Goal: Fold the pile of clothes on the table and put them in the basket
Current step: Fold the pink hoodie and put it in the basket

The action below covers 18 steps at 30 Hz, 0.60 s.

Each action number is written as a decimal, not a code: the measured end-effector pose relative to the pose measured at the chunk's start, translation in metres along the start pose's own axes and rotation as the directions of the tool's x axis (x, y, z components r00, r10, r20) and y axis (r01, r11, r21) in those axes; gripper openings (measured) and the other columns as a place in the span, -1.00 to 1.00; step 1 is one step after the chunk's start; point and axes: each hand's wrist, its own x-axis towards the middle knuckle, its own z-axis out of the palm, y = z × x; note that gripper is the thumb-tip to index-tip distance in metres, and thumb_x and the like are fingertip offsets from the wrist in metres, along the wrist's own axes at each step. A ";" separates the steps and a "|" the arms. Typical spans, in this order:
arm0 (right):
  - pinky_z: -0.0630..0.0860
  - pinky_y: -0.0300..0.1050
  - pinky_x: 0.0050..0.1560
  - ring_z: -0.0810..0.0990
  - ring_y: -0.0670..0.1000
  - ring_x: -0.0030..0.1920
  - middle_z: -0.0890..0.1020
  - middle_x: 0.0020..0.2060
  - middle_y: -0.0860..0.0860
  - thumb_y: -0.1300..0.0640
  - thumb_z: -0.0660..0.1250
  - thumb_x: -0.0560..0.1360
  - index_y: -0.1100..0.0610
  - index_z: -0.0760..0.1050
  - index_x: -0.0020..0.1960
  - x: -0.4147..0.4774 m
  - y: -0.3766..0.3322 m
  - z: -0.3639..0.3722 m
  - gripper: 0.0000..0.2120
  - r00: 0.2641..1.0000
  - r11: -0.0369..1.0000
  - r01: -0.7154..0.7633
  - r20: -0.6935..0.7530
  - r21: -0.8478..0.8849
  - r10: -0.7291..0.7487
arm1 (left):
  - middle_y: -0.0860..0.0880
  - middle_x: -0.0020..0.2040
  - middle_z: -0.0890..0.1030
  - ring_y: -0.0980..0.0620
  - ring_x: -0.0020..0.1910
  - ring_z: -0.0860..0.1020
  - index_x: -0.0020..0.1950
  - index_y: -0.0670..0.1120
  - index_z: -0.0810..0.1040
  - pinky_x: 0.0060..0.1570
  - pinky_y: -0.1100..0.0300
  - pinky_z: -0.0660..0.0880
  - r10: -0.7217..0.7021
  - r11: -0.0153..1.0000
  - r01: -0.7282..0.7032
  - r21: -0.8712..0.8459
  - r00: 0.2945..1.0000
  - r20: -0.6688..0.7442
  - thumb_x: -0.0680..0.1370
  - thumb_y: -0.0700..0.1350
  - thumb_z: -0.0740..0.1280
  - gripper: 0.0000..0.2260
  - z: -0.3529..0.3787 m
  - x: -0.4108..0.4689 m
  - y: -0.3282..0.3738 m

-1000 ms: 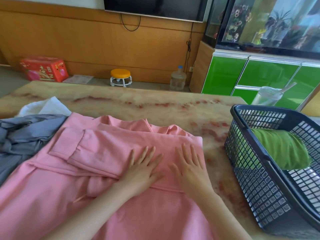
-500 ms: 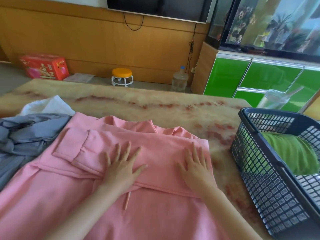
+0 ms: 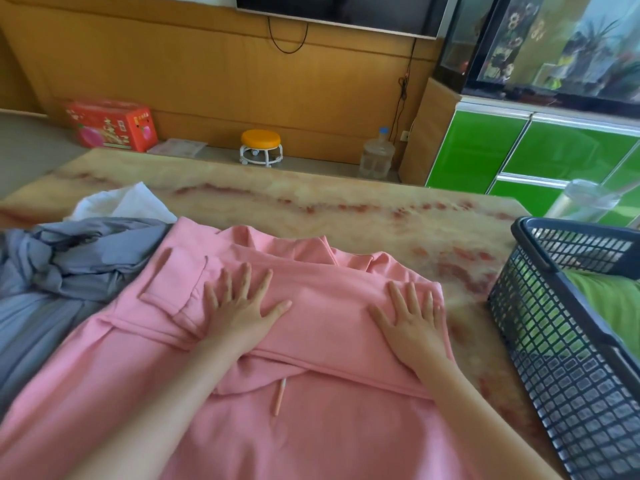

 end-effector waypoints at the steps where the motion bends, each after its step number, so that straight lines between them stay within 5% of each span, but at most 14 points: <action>1: -0.30 0.13 0.46 -0.24 0.22 0.51 -0.18 0.54 0.05 -0.34 -0.12 0.54 -0.12 -0.18 0.54 -0.001 -0.001 -0.002 -0.35 1.000 1.000 -0.007 0.019 0.006 0.007 | 0.01 0.55 -0.21 -0.12 0.52 -0.21 0.53 0.19 -0.14 0.43 -0.13 -0.25 0.016 1.000 -0.016 0.007 1.000 0.004 0.47 0.43 -0.10 -0.32 -0.002 -0.002 -0.004; 3: -0.27 0.15 0.47 -0.25 0.24 0.50 -0.21 0.53 0.09 -0.29 -0.07 0.56 -0.07 -0.14 0.54 -0.004 -0.007 -0.010 -0.36 0.999 1.000 -0.020 0.028 0.010 0.020 | -0.06 0.56 0.01 -0.13 0.53 -0.08 0.52 0.10 0.12 0.44 -0.10 -0.16 0.059 0.998 -0.057 0.016 0.994 -0.091 0.42 0.42 -0.08 -0.26 -0.013 -0.007 -0.018; 5: -0.17 0.13 0.48 -0.19 0.23 0.51 -0.20 0.52 0.15 -0.15 0.03 0.60 0.01 -0.01 0.53 -0.014 -0.023 -0.019 -0.43 1.000 0.999 0.010 -0.004 0.051 -0.010 | -0.17 0.42 0.36 -0.23 0.46 0.20 0.34 -0.04 0.48 0.39 -0.23 0.06 0.139 0.990 -0.140 0.019 0.936 -0.323 0.43 0.17 0.30 -0.47 -0.034 -0.016 -0.039; 8: 0.07 -0.02 0.44 0.01 0.12 0.51 -0.04 0.53 0.12 -0.01 0.15 0.60 0.07 0.16 0.48 -0.040 -0.068 -0.027 -0.51 0.979 0.954 0.200 -0.075 0.222 -0.188 | -0.24 0.14 0.54 -0.31 0.13 0.48 0.16 -0.17 0.56 0.10 -0.22 0.42 0.038 0.998 -0.056 -0.016 0.831 -0.554 0.29 -0.21 0.53 -0.55 -0.065 -0.029 -0.083; 12: 0.40 -0.07 0.22 0.47 0.06 0.26 0.37 0.38 0.04 0.09 0.22 0.57 0.07 0.40 0.36 -0.062 -0.144 -0.033 -0.64 0.951 0.825 0.305 -0.103 0.475 -0.293 | -0.20 0.13 0.55 -0.22 0.15 0.48 0.22 -0.17 0.48 0.07 -0.04 0.42 -0.314 0.917 0.190 -0.350 0.886 -0.342 0.43 0.01 0.44 -0.56 -0.088 -0.052 -0.124; 18: 0.46 -0.04 0.13 0.55 0.16 0.14 0.58 0.17 0.13 0.00 0.14 0.58 0.14 0.44 0.27 -0.057 -0.256 -0.041 -0.66 0.967 0.815 0.207 0.013 0.542 -0.254 | -0.14 0.04 0.60 -0.15 0.10 0.55 0.10 -0.10 0.47 -0.07 0.08 0.41 -0.334 0.911 0.255 -0.324 0.917 -0.218 0.45 0.19 0.35 -0.59 -0.087 -0.070 -0.143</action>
